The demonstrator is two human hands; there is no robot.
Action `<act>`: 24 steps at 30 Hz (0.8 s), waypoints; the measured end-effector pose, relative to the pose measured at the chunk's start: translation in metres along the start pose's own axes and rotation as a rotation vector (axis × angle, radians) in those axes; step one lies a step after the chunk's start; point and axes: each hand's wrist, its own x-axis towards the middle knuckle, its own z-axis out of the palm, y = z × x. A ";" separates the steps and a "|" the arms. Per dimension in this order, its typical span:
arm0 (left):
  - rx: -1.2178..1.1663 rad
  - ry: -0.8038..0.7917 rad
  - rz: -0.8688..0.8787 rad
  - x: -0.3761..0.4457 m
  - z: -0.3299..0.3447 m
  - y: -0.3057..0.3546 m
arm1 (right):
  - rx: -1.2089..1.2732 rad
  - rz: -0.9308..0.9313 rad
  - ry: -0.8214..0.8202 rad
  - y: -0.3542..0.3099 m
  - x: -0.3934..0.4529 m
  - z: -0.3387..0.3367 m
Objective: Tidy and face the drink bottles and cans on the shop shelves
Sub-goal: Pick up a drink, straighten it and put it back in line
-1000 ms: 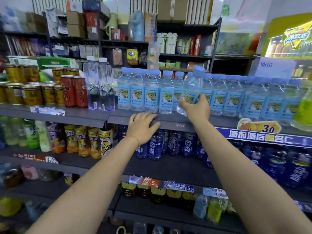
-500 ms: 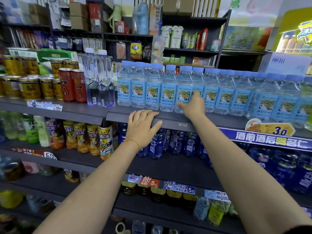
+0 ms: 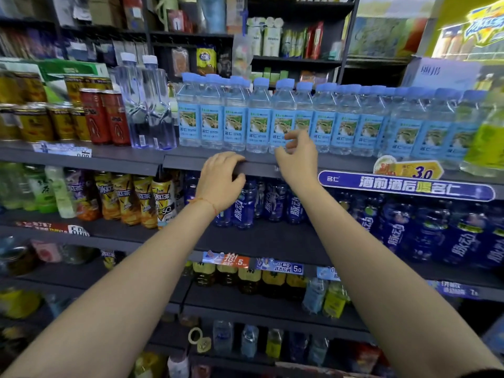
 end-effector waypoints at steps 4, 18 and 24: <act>-0.194 0.173 -0.135 -0.041 -0.003 0.012 | 0.147 0.017 -0.142 -0.004 -0.037 -0.004; -0.529 -0.652 -0.486 -0.169 0.126 -0.036 | -0.212 0.644 -0.518 0.203 -0.204 0.019; -0.618 -0.769 -0.548 -0.193 0.182 -0.002 | -0.344 0.716 -0.461 0.267 -0.212 0.014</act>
